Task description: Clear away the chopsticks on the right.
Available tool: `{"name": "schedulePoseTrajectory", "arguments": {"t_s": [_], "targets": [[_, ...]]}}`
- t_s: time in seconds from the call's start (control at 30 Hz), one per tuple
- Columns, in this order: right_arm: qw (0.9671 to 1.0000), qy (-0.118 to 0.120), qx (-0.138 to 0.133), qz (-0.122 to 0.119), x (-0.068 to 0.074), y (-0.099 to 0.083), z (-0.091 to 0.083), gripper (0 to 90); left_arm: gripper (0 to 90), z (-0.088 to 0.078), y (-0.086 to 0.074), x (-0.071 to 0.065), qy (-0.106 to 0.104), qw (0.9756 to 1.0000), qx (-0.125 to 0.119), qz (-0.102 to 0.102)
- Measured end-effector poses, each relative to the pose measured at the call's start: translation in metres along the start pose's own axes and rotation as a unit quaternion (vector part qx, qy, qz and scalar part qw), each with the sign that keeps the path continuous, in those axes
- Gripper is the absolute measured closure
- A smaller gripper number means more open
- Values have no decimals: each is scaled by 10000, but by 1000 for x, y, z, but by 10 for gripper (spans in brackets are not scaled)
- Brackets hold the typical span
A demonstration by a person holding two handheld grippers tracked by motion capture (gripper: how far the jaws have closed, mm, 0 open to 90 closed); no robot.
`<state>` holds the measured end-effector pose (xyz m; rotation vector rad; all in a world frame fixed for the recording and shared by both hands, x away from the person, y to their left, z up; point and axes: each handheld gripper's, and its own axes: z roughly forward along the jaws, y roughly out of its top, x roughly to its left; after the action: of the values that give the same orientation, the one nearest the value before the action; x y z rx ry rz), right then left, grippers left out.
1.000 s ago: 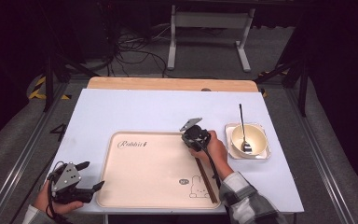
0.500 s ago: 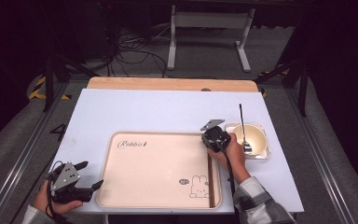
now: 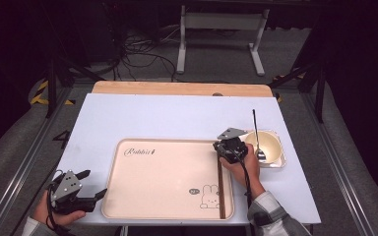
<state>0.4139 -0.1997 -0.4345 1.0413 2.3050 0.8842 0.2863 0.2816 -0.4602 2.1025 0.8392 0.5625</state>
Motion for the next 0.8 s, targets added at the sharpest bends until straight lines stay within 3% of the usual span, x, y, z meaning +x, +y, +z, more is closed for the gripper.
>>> {"name": "schedulePoseTrajectory", "arguments": {"t_s": [0.1,0.17,0.23,0.47,0.8], "targets": [[9997,0,-239,-21,2,1,-9,860,164,4,1,1,-105,9999,-10,85],[9979,266,-562,-178,3,2,-19,840,164,5,0,1,-186,9998,-12,70],[9962,339,-715,-361,5,3,-31,833,164,5,0,1,-188,9998,-12,83],[9909,440,-1207,-392,-5,6,-72,778,164,2,-2,0,-160,9998,-12,101],[9872,-23,-1594,47,-55,-5,-119,675,164,-4,-5,0,-84,9999,-66,59]]}}
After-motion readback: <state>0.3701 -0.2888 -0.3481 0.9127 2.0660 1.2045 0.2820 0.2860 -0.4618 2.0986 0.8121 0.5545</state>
